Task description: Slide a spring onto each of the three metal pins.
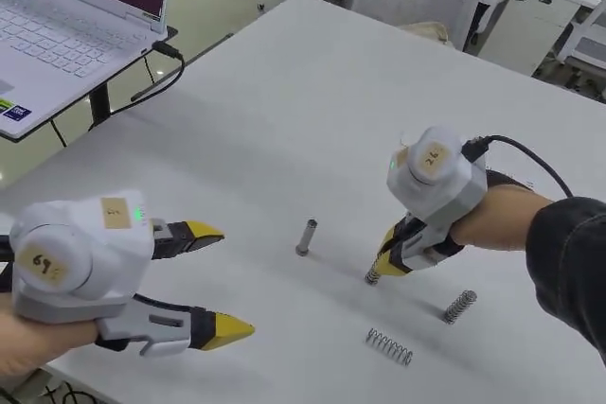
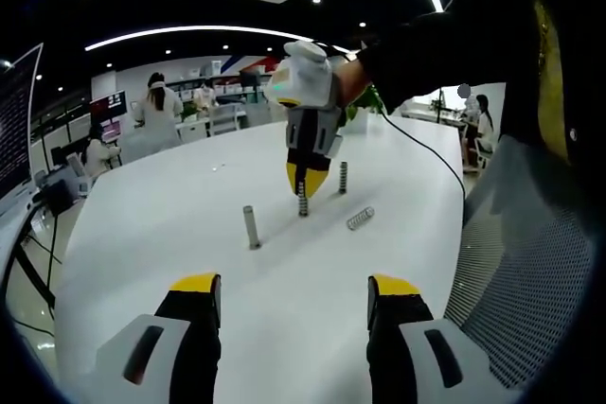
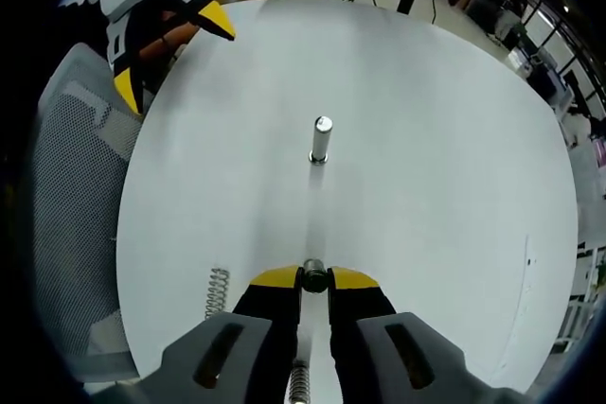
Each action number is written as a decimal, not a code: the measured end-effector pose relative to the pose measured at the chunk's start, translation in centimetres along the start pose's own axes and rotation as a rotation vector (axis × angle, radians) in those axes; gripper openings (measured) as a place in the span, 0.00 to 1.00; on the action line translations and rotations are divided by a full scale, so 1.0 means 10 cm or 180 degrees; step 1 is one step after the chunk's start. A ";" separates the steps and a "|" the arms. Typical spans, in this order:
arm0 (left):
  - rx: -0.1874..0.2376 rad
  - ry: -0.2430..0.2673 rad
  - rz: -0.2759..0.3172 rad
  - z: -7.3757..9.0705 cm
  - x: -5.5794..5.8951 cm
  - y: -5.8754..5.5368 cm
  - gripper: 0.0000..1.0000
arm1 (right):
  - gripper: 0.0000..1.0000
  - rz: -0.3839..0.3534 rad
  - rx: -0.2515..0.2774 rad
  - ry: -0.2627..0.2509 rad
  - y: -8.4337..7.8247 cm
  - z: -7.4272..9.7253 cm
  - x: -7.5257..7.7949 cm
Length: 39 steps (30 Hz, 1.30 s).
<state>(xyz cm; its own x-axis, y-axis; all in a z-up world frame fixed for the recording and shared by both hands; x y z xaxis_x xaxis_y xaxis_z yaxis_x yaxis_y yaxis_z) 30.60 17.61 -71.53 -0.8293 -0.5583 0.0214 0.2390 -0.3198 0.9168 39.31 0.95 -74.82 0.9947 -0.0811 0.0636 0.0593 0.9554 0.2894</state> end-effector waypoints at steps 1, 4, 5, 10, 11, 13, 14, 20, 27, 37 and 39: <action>-0.0003 -0.0003 -0.0003 0.00 0.00 0.00 0.58 | 0.08 -0.0007 0.0002 0.0002 0.00 0.00 0.00; -0.0005 -0.0005 -0.0001 0.00 0.01 0.00 0.58 | 0.08 -0.0008 0.0010 0.0002 0.00 0.00 0.00; -0.0005 -0.0007 -0.0002 0.00 0.01 0.00 0.58 | 0.09 -0.0006 0.0009 0.0000 0.00 0.00 0.00; -0.0018 -0.0013 -0.0015 -0.01 0.02 0.01 0.57 | 0.11 -0.0008 0.0020 -0.0004 0.00 0.00 0.00; -0.0018 -0.0016 -0.0014 -0.01 0.02 0.01 0.57 | 0.12 -0.0018 0.0032 -0.0007 0.00 0.00 0.00; -0.0022 -0.0022 -0.0019 -0.01 0.03 0.01 0.57 | 0.13 -0.0023 0.0039 -0.0011 0.01 0.00 -0.01; -0.0025 -0.0026 -0.0020 -0.01 0.03 0.01 0.57 | 0.13 -0.0022 0.0042 -0.0017 0.01 0.01 -0.01; -0.0030 -0.0051 -0.0037 -0.03 0.06 0.03 0.57 | 0.16 -0.0041 0.0092 -0.0067 0.01 0.06 0.01; -0.0035 -0.0087 -0.0074 -0.05 0.08 0.07 0.57 | 0.17 -0.0103 0.0166 -0.0138 -0.01 0.18 0.02; -0.0055 -0.0184 -0.0160 -0.12 0.14 0.14 0.56 | 0.18 -0.0180 0.0309 -0.0239 -0.01 0.37 -0.03; -0.0059 -0.0200 -0.0171 -0.13 0.14 0.15 0.56 | 0.19 -0.0187 0.0319 -0.0268 -0.03 0.41 -0.04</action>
Point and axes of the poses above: the centre of the closed fingertips' face, and the gripper's own axes: z roughly backward along the fingers, x roughly to its right, y roughly out of its top, the point moved 2 cm from there along z, roughly backward along the fingers, and after that the axes turned 5 degrees about z, right-handed, at the moved point
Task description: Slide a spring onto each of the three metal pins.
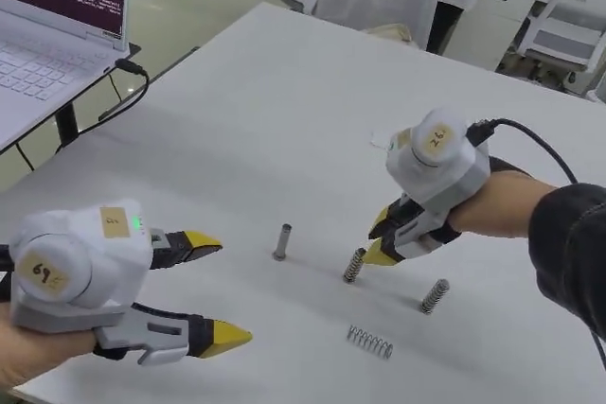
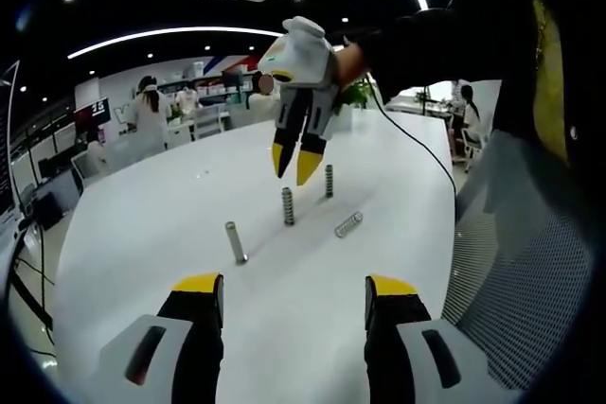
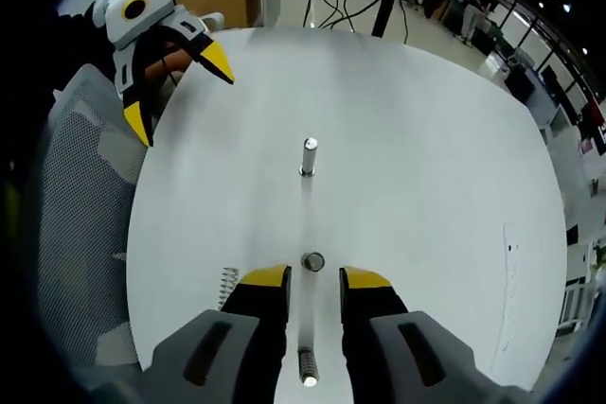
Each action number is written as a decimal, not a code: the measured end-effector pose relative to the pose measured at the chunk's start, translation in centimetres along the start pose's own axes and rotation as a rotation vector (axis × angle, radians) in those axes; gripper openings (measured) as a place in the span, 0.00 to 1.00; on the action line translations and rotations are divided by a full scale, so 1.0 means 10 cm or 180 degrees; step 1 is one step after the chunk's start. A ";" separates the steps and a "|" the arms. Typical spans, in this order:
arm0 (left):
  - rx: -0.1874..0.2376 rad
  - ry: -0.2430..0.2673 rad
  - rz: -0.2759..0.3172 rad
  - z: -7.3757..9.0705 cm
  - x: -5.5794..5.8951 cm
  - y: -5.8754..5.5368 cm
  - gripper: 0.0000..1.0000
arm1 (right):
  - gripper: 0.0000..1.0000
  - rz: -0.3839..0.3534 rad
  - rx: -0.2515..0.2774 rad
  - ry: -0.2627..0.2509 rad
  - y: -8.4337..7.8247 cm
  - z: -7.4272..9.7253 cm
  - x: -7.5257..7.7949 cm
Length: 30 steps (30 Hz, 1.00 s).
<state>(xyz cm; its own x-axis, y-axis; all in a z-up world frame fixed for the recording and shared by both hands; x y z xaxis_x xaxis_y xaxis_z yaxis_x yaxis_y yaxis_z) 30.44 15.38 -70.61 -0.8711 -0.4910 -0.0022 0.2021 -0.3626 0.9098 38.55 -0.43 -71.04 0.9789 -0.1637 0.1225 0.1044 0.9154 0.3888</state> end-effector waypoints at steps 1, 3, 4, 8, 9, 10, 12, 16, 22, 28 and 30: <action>-0.0001 -0.0008 -0.0008 -0.01 0.00 0.01 0.56 | 0.19 -0.0001 0.0006 -0.0016 -0.01 0.02 0.00; -0.0008 -0.0036 -0.0028 -0.02 0.01 0.02 0.56 | 0.19 -0.0005 0.0030 -0.0051 -0.01 0.09 -0.01; -0.0011 -0.0055 -0.0041 -0.04 0.03 0.04 0.56 | 0.19 -0.0005 0.0046 -0.0078 -0.01 0.13 -0.01; -0.0012 -0.0125 -0.0072 -0.10 0.06 0.07 0.55 | 0.20 -0.0015 0.0108 -0.0143 0.00 0.26 -0.04; -0.0012 -0.0152 -0.0083 -0.12 0.08 0.08 0.55 | 0.20 -0.0013 0.0114 -0.0161 -0.01 0.30 -0.05; -0.0016 -0.0174 -0.0089 -0.14 0.09 0.08 0.55 | 0.20 -0.0011 0.0116 -0.0170 -0.01 0.32 -0.06; -0.0026 -0.0233 -0.0102 -0.18 0.13 0.09 0.55 | 0.20 -0.0024 0.0125 -0.0187 -0.03 0.38 -0.08; -0.0049 -0.0355 -0.0133 -0.26 0.21 0.11 0.55 | 0.20 -0.0036 0.0139 -0.0238 -0.07 0.47 -0.15; -0.0090 -0.0500 -0.0149 -0.36 0.30 0.10 0.54 | 0.20 -0.0104 0.0176 -0.0292 -0.16 0.56 -0.26; -0.0116 -0.0590 -0.0190 -0.43 0.35 0.13 0.54 | 0.21 -0.0262 0.0349 -0.0352 -0.21 0.64 -0.38; -0.0122 -0.0615 -0.0195 -0.46 0.36 0.15 0.54 | 0.22 -0.0318 0.0384 -0.0381 -0.26 0.65 -0.43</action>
Point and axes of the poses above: the centre of the closed fingertips' face, and the gripper's own axes: z roughly backward along the fingers, x roughly to its right, y roughly out of its top, the point moved 2 cm from there along z, roughly backward along the fingers, and after that the axes turned 5 degrees about z, right-handed, at the moved point
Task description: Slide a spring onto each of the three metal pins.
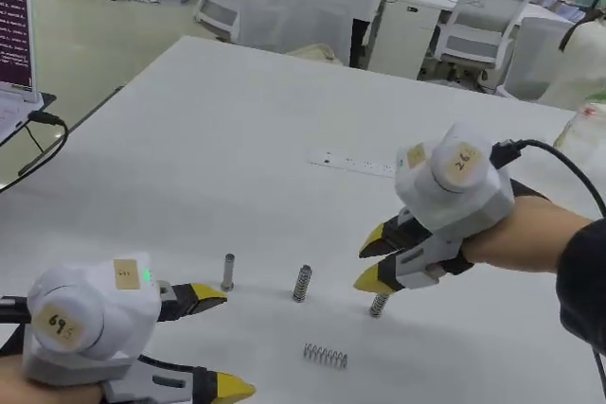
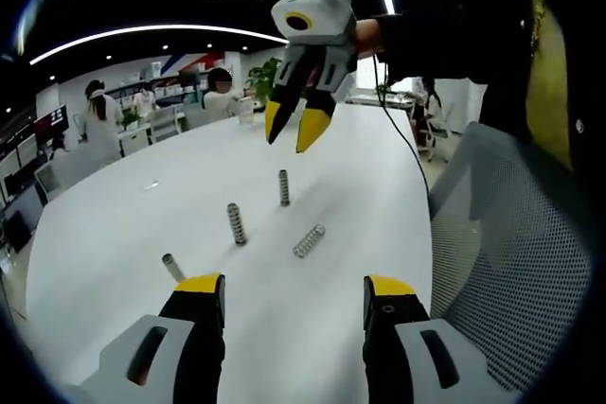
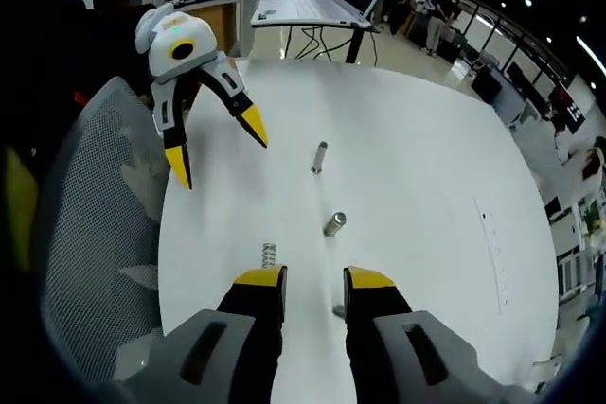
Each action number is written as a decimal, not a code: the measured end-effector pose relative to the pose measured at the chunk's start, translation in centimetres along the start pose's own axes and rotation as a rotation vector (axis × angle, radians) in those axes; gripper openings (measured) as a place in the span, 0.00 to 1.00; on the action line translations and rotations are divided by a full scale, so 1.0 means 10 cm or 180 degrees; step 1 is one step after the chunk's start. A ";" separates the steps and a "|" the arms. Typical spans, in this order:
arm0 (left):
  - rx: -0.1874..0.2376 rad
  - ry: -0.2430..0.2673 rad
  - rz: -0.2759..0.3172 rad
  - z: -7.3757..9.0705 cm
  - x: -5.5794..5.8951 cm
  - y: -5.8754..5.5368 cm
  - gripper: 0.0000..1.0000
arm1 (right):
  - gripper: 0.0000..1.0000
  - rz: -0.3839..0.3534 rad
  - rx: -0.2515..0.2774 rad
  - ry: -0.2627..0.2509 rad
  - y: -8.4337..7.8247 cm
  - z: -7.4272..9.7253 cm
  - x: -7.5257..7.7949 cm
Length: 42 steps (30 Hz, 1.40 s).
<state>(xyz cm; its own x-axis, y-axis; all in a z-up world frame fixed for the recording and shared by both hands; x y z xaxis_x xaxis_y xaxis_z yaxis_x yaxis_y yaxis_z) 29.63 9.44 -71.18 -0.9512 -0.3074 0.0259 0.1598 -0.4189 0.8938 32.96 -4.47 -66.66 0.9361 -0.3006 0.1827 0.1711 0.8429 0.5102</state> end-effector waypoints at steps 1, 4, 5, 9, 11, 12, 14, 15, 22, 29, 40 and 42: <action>-0.0005 -0.0014 -0.0005 -0.01 0.01 0.00 0.54 | 0.22 -0.0031 0.0023 -0.0008 -0.02 0.01 -0.02; -0.0027 -0.0059 -0.0035 -0.05 0.02 0.01 0.54 | 0.24 -0.0158 0.0086 -0.0061 -0.13 0.04 -0.08; -0.0033 -0.0077 -0.0038 -0.07 0.03 0.02 0.54 | 0.24 -0.0197 0.0109 -0.0074 -0.16 0.05 -0.10; -0.0065 -0.0140 -0.0066 -0.14 0.06 0.04 0.54 | 0.26 -0.0362 0.0202 -0.0132 -0.29 0.10 -0.17; -0.0078 -0.0167 -0.0082 -0.17 0.08 0.05 0.54 | 0.27 -0.0438 0.0244 -0.0157 -0.33 0.12 -0.18; -0.0085 -0.0188 -0.0092 -0.20 0.09 0.05 0.54 | 0.28 -0.0471 0.0269 -0.0173 -0.35 0.13 -0.19; -0.0099 -0.0217 -0.0101 -0.23 0.10 0.06 0.54 | 0.28 -0.0564 0.0338 -0.0211 -0.39 0.16 -0.20; -0.0102 -0.0227 -0.0106 -0.25 0.11 0.05 0.54 | 0.30 -0.0607 0.0386 -0.0266 -0.41 0.18 -0.20; -0.0158 -0.0316 -0.0150 -0.36 0.14 0.05 0.53 | 0.34 -0.0825 0.0563 -0.0372 -0.52 0.26 -0.31; -0.0199 -0.0397 -0.0189 -0.49 0.14 0.07 0.52 | 0.39 -0.1066 0.0666 -0.0474 -0.70 0.30 -0.40; -0.0289 -0.0493 -0.0219 -0.65 0.13 0.01 0.47 | 0.54 -0.1327 0.0892 -0.0641 -0.83 0.39 -0.50; -0.0309 -0.0499 -0.0204 -0.69 0.11 -0.02 0.46 | 0.60 -0.1384 0.0955 -0.0631 -0.85 0.39 -0.54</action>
Point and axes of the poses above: the centre of the closed fingertips' face, and the gripper's own axes: z roughly backward along the fingers, x roughly to its right, y roughly out of its top, the point moved 2 cm from there along z, roughly backward along the fingers, and after that the axes turned 5 degrees about z, right-handed, at the moved point
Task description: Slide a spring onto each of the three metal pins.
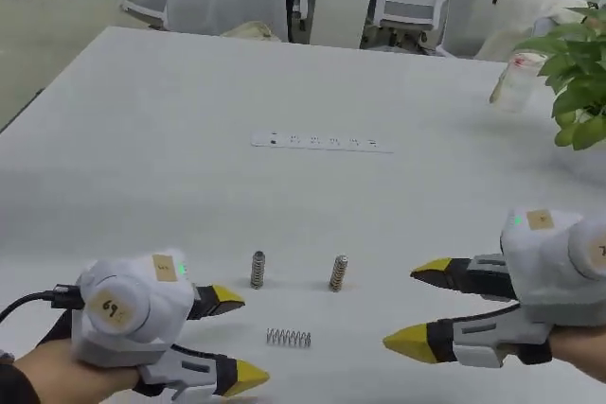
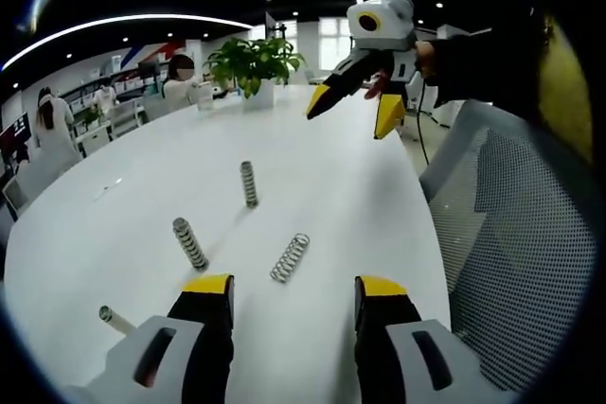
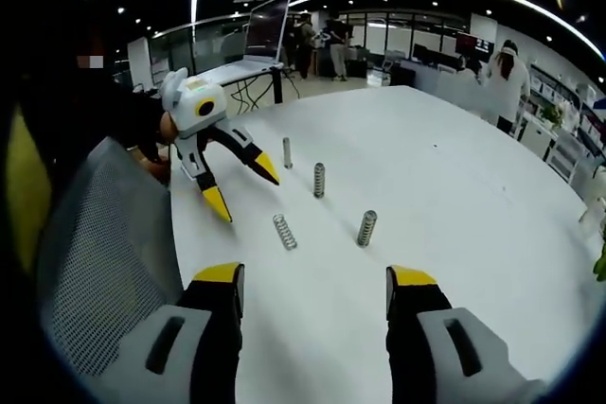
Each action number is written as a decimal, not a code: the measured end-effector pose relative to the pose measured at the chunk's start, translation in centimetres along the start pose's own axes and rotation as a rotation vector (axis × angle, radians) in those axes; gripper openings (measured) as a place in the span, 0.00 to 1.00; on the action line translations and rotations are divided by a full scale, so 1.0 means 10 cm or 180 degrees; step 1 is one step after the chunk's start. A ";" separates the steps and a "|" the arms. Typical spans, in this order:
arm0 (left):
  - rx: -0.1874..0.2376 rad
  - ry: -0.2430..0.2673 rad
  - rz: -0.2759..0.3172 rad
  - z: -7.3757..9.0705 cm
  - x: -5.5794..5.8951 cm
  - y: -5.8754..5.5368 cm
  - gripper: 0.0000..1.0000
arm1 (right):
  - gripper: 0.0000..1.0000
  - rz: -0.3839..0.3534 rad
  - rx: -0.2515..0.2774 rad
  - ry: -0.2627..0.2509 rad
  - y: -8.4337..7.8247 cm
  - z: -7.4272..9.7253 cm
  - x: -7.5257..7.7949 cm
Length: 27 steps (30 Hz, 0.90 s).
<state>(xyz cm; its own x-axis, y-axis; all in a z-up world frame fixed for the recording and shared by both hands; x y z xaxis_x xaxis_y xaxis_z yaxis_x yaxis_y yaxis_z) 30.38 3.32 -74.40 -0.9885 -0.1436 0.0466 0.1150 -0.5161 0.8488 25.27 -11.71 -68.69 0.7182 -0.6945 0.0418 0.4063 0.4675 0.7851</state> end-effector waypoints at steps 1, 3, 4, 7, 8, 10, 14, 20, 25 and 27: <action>0.0002 -0.0003 0.0005 -0.01 -0.01 0.00 0.45 | 0.63 -0.0033 0.0015 0.0017 -0.01 0.00 -0.02; 0.0003 -0.0008 0.0016 -0.03 -0.01 -0.01 0.44 | 0.69 -0.0036 0.0077 0.0001 -0.01 0.02 -0.04; 0.0004 -0.0018 0.0015 -0.04 -0.01 -0.01 0.44 | 0.72 -0.0064 0.0117 -0.0008 -0.02 0.03 -0.04; -0.0007 -0.0034 0.0008 -0.08 -0.01 -0.02 0.42 | 0.83 -0.0177 0.0199 -0.0018 -0.03 0.04 -0.06; -0.0012 -0.0047 -0.0002 -0.09 0.00 -0.03 0.41 | 0.84 -0.0196 0.0213 -0.0019 -0.04 0.05 -0.06; -0.0013 -0.0061 -0.0010 -0.11 0.00 -0.03 0.40 | 0.88 -0.0222 0.0216 -0.0007 -0.07 0.05 -0.09; -0.0013 -0.0096 -0.0021 -0.15 0.00 -0.04 0.37 | 0.94 -0.0309 0.0262 -0.0007 -0.11 0.06 -0.13; -0.0013 -0.0147 -0.0036 -0.22 0.00 -0.05 0.34 | 1.00 -0.0309 0.0419 -0.0039 -0.09 0.08 -0.17; -0.0010 -0.0175 -0.0036 -0.26 -0.01 -0.07 0.32 | 1.00 -0.0355 0.0498 -0.0069 -0.08 0.08 -0.17; -0.0009 -0.0192 -0.0043 -0.28 -0.01 -0.07 0.31 | 1.00 -0.0374 0.0503 -0.0071 -0.08 0.07 -0.17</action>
<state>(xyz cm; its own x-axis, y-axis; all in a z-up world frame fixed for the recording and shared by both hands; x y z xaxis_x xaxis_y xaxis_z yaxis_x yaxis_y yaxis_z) 30.67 1.30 -76.48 -0.9941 -0.0854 0.0669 0.1018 -0.5201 0.8480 23.30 -11.25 -68.98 0.6577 -0.7521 -0.0434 0.3915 0.2921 0.8726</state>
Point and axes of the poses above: the centre of the closed fingertips' face, and the gripper's own axes: z roughly backward along the fingers, x roughly to its right, y roughly out of its top, the point moved 2 cm from there along z, roughly backward along the fingers, and after that the axes turned 5 degrees about z, right-handed, at the moved point
